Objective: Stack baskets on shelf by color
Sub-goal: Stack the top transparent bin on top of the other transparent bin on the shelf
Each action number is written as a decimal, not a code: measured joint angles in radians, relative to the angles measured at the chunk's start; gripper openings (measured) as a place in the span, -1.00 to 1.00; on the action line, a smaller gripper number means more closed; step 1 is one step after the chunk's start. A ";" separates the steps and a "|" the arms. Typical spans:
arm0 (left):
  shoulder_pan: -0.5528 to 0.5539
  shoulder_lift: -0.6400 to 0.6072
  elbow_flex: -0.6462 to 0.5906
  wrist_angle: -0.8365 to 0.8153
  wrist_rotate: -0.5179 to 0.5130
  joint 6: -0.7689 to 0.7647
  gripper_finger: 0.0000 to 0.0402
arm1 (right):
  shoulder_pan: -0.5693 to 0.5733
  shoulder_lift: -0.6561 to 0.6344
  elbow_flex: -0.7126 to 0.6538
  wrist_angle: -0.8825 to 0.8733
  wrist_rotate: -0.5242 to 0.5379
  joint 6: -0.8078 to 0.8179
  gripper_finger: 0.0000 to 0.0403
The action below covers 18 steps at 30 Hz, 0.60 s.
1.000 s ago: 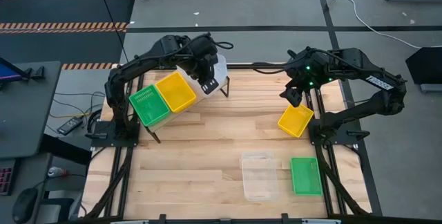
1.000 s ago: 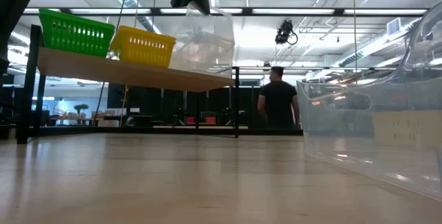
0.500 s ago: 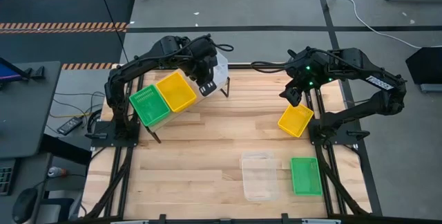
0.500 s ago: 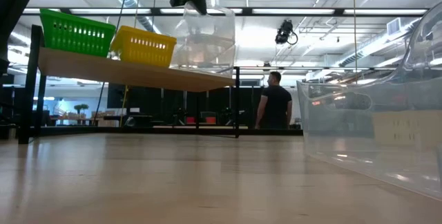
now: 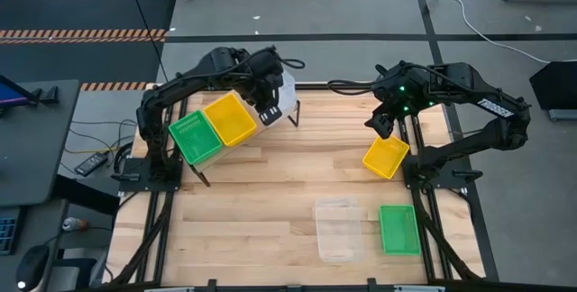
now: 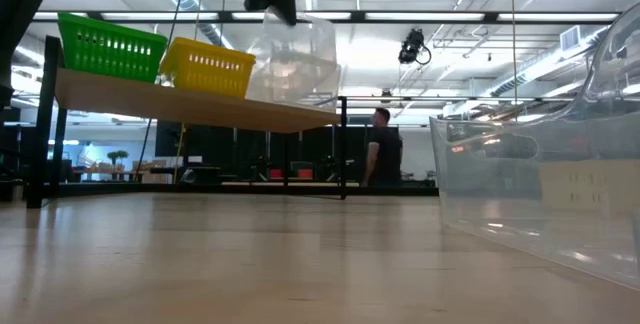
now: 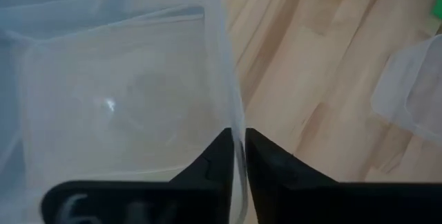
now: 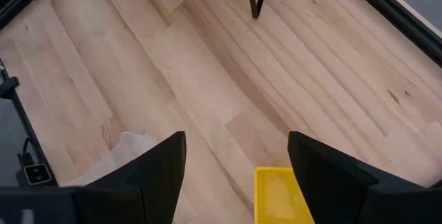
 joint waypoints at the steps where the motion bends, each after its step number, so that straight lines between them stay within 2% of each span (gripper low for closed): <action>1: 0.000 0.000 -0.007 0.000 0.000 0.000 -0.75 | 0.000 0.000 0.000 0.000 0.000 0.000 0.29; 10: 0.000 0.000 -0.026 0.002 -0.068 0.000 -0.43 | 0.000 0.000 0.000 -0.002 0.000 -0.002 0.29; 18: -0.005 -0.006 -0.025 0.016 -0.041 -0.006 -0.33 | 0.000 0.000 0.000 -0.003 -0.012 -0.001 0.29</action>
